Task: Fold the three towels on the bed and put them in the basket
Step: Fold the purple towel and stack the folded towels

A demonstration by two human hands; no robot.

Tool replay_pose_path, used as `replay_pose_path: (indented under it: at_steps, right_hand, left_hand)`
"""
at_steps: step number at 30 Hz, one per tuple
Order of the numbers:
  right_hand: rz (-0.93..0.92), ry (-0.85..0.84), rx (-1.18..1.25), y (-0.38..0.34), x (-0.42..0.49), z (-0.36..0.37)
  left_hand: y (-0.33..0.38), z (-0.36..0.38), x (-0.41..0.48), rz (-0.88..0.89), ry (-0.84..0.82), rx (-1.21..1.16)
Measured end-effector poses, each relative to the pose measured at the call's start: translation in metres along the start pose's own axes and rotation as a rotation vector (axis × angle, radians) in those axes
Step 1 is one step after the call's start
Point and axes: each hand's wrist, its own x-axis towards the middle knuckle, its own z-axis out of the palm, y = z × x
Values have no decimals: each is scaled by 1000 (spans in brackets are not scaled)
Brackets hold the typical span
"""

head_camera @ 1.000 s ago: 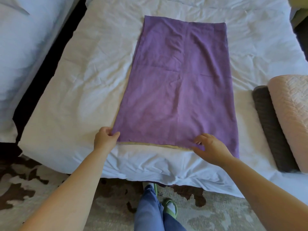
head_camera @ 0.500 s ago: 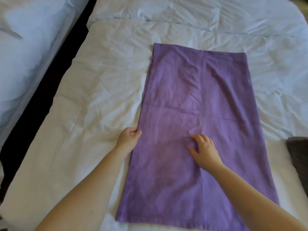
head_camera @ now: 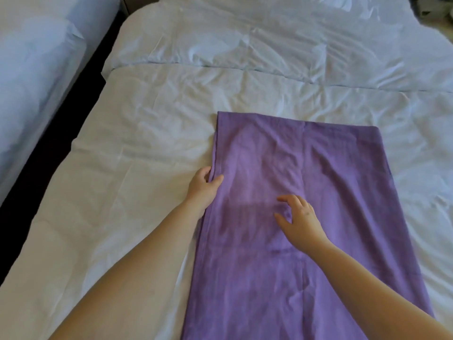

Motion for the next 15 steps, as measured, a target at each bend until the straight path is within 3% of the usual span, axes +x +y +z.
replay_pose_path:
  at_steps: [8, 13, 15]
  right_hand:
    - [-55, 30, 59, -14, 121, -25]
    - [-91, 89, 8, -17, 187, -47]
    - [-100, 92, -2, -16, 204, -54]
  left_hand:
    - [52, 32, 97, 111, -54, -63]
    - [84, 50, 142, 31, -238, -172]
    - [90, 59, 145, 178, -249, -30]
